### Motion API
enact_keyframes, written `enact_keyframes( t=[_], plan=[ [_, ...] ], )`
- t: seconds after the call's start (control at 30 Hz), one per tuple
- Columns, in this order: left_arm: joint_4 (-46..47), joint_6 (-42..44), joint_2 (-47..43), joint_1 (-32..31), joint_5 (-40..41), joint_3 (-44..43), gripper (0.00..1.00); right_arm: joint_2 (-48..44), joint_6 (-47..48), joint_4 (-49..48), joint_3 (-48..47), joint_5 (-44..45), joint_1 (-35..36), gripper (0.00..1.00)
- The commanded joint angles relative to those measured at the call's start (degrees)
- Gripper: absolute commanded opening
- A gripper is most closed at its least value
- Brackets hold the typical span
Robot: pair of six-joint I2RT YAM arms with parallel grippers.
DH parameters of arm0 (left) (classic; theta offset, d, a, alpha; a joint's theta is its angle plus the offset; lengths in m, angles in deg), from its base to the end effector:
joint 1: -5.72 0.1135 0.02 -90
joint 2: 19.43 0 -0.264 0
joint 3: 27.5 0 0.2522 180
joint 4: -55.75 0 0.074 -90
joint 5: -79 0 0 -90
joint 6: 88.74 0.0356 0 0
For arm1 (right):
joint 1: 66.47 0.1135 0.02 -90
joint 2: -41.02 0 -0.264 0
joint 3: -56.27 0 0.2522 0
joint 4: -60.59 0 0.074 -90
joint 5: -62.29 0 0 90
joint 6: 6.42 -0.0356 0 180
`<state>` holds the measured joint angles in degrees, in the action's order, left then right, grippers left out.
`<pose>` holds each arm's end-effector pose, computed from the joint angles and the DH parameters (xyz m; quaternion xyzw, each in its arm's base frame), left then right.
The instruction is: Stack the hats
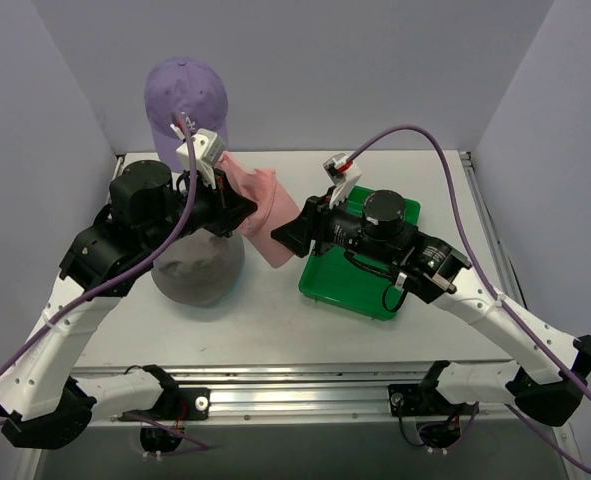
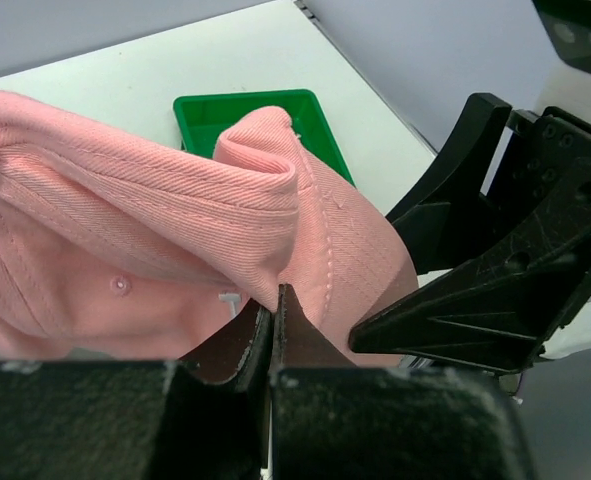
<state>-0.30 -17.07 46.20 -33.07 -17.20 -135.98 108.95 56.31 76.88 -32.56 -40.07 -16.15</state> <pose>0.1554 -0.1298 0.5005 0.1720 0.7641 -0.3337 0.5245 0.1632 0.2087 0.4569 -0.2122 0.6448 0.5147 0.5238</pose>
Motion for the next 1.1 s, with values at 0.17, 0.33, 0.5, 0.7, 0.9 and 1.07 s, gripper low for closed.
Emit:
enact_keyframes(
  t=[0.17,0.33,0.5,0.7,0.9,1.07],
  plan=[
    [-4.21,4.70,0.73,0.20,-3.38,-5.30,0.02,-0.51,2.31,-0.94,-1.84,-3.54,-0.40,0.45],
    [-4.74,6.28,0.99,0.20,-6.02,-6.96,0.03,-1.91,1.08,-4.72,0.80,-6.97,-0.67,0.15],
    [-9.91,5.76,5.20,0.64,-0.50,-17.40,0.41,2.02,-7.17,-17.98,1.51,-16.70,-1.98,0.00],
    [-16.61,1.98,3.73,4.77,7.58,-32.21,0.83,5.82,-33.20,-47.55,-4.91,-26.56,-10.76,0.00],
    [-11.08,-0.91,-3.22,5.39,0.59,-22.90,0.90,17.40,-56.73,-79.05,-16.59,-31.50,-14.29,0.00],
    [2.63,-8.21,-5.51,5.91,-14.09,-14.89,0.92,26.99,-73.27,-93.93,-24.33,-30.88,-14.73,0.00]
  ],
)
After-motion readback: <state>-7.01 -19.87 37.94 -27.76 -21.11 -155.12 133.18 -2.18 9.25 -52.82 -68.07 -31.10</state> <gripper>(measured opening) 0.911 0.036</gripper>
